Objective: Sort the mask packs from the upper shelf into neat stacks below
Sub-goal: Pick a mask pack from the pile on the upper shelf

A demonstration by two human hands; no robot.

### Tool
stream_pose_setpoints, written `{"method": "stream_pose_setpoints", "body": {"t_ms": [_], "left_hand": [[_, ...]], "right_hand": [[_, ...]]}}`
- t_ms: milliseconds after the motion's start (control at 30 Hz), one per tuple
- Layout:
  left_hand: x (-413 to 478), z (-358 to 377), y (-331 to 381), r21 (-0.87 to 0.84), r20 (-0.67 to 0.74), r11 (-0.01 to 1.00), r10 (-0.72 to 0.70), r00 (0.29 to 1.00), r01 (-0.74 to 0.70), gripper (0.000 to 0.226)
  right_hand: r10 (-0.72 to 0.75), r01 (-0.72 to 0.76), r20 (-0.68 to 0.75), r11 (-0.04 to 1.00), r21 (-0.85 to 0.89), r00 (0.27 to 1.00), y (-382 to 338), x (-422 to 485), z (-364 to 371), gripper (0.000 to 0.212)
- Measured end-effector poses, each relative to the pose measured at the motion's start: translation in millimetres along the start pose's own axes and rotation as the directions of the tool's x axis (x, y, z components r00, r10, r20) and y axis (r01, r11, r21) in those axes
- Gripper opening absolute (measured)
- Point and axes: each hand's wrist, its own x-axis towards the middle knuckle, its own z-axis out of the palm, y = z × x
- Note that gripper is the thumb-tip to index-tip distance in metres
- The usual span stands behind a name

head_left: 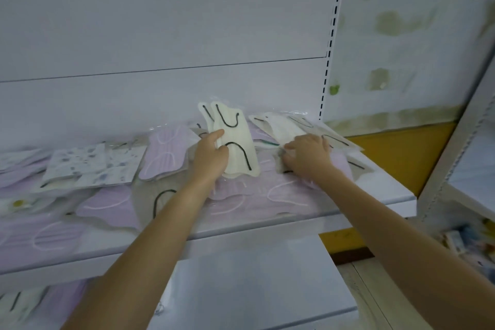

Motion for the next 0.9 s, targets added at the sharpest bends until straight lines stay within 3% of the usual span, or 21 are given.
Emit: {"method": "stream_pose_setpoints", "body": {"t_ms": [67, 167, 333, 400, 467, 500, 567, 600, 667, 733, 767, 833, 900], "left_hand": [[2, 7, 2, 0.013, -0.039, 1.000, -0.023, 0.999, 0.024, 0.049], [3, 15, 5, -0.003, -0.075, 0.999, -0.038, 0.996, 0.038, 0.049], [-8, 20, 6, -0.131, -0.120, 0.989, -0.082, 0.989, 0.067, 0.042], [-9, 17, 3, -0.167, -0.189, 0.983, -0.103, 0.976, 0.071, 0.040], [-11, 11, 8, -0.228, -0.238, 0.971, -0.134, 0.962, 0.079, 0.024], [-11, 9, 10, -0.254, -0.252, 0.965, -0.135, 0.958, 0.069, 0.020], [-12, 5, 14, -0.300, -0.251, 0.953, -0.121, 0.960, 0.042, 0.022], [-14, 3, 16, -0.313, -0.243, 0.949, -0.110, 0.964, 0.029, 0.026], [-16, -1, 14, -0.284, -0.234, 0.959, -0.078, 0.969, 0.008, 0.036], [-17, -3, 10, -0.218, -0.234, 0.976, -0.027, 0.972, -0.025, 0.035], [-17, -4, 9, -0.181, -0.243, 0.982, 0.014, 0.970, -0.060, 0.034], [-18, -7, 8, -0.106, -0.266, 0.989, 0.077, 0.961, -0.108, 0.050], [-17, -8, 5, -0.070, -0.275, 0.990, 0.097, 0.957, -0.121, 0.064]], "right_hand": [[-0.122, 0.120, 0.028, 0.989, 0.082, 0.992, -8, -7, -3, 0.033], [-0.190, 0.175, 0.006, 0.917, 0.358, 0.982, -15, -16, -10, 0.032], [-0.129, 0.182, -0.131, 0.612, 0.770, 0.983, -34, -18, -16, 0.028], [-0.082, 0.106, -0.082, 0.353, 0.930, 0.993, -42, -17, -20, 0.023], [-0.112, -0.035, 0.033, -0.016, 0.999, 0.993, -46, -15, -26, 0.020], [-0.122, -0.084, 0.068, -0.133, 0.988, 0.990, -46, -12, -28, 0.020], [-0.110, -0.171, 0.150, -0.225, 0.959, 0.983, -46, -7, -28, 0.019], [-0.098, -0.211, 0.194, -0.207, 0.955, 0.976, -47, -6, -26, 0.020], [-0.092, -0.247, 0.242, -0.039, 0.968, 0.966, -50, -5, -21, 0.030], [-0.134, -0.181, 0.223, 0.269, 0.946, 0.966, -50, -6, -20, 0.040], [-0.168, -0.081, 0.166, 0.424, 0.902, 0.972, -48, -6, -21, 0.044], [-0.216, 0.142, 0.014, 0.692, 0.708, 0.976, -37, 1, -21, 0.050], [-0.202, 0.194, -0.015, 0.912, 0.361, 0.979, -21, 11, -19, 0.059]]}}
